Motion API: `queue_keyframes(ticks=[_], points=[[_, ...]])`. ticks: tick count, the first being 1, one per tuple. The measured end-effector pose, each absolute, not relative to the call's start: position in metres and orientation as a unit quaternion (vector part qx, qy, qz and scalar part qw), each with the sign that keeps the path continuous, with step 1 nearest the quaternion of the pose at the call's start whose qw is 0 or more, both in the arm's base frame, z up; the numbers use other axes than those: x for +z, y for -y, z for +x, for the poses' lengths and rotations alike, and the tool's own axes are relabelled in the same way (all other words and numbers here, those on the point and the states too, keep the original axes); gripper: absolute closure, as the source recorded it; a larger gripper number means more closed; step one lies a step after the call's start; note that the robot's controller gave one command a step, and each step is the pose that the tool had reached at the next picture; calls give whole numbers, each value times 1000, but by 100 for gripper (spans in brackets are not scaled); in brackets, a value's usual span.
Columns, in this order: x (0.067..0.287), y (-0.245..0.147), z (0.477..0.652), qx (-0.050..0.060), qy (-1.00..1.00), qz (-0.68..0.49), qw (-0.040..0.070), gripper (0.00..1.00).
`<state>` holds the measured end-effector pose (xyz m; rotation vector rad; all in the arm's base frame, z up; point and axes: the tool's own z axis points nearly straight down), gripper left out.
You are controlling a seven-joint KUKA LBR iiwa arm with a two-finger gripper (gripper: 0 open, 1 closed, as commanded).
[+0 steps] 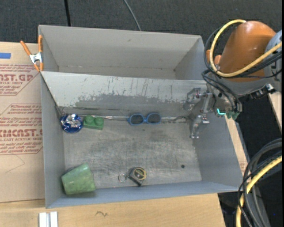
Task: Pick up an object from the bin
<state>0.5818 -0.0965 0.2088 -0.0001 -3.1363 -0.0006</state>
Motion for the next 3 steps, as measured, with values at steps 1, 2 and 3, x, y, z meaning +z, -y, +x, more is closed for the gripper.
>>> queue_keyframes(ticks=[1,2,3], points=[[114,15,571,-2,998,60,3,0],[115,-17,491,-1,997,78,3,0],[73,-43,490,1,976,217,-7,0]])
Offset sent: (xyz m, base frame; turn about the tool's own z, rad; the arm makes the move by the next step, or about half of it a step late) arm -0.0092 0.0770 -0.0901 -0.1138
